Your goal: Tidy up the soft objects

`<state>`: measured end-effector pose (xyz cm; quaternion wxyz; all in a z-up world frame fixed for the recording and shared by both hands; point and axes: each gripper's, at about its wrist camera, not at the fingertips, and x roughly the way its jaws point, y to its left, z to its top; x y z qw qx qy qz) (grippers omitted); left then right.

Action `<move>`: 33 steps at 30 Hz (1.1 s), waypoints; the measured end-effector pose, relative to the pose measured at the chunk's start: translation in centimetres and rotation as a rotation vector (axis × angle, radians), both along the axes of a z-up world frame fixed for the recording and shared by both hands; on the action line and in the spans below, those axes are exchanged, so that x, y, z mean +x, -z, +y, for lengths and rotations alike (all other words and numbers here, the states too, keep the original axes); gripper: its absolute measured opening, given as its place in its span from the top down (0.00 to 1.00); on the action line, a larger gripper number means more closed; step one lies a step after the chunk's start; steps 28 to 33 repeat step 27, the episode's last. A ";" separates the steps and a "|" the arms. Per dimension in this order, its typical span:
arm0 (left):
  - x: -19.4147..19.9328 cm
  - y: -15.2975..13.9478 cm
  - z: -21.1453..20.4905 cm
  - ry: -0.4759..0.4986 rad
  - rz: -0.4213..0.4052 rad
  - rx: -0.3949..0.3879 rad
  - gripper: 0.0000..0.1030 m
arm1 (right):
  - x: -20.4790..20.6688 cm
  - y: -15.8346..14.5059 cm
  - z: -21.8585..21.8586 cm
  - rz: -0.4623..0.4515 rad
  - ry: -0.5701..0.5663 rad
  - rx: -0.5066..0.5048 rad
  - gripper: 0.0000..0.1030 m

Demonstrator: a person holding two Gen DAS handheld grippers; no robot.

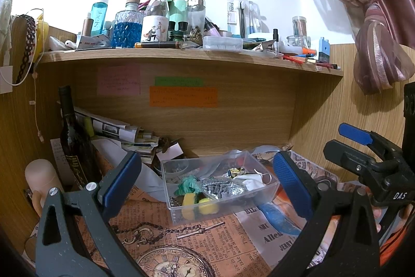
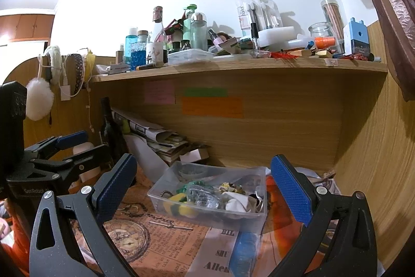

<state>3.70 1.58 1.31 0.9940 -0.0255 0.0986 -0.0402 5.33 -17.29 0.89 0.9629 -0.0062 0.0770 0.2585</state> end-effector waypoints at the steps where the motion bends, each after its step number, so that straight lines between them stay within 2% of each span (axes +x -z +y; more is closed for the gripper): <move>1: 0.0 0.0 0.0 0.003 0.001 0.001 0.00 | -0.1 0.0 0.0 0.000 0.003 0.001 0.00; 33: 0.1 0.5 -0.1 0.014 0.015 -0.004 0.00 | 0.7 0.8 0.1 0.016 0.003 -0.004 0.00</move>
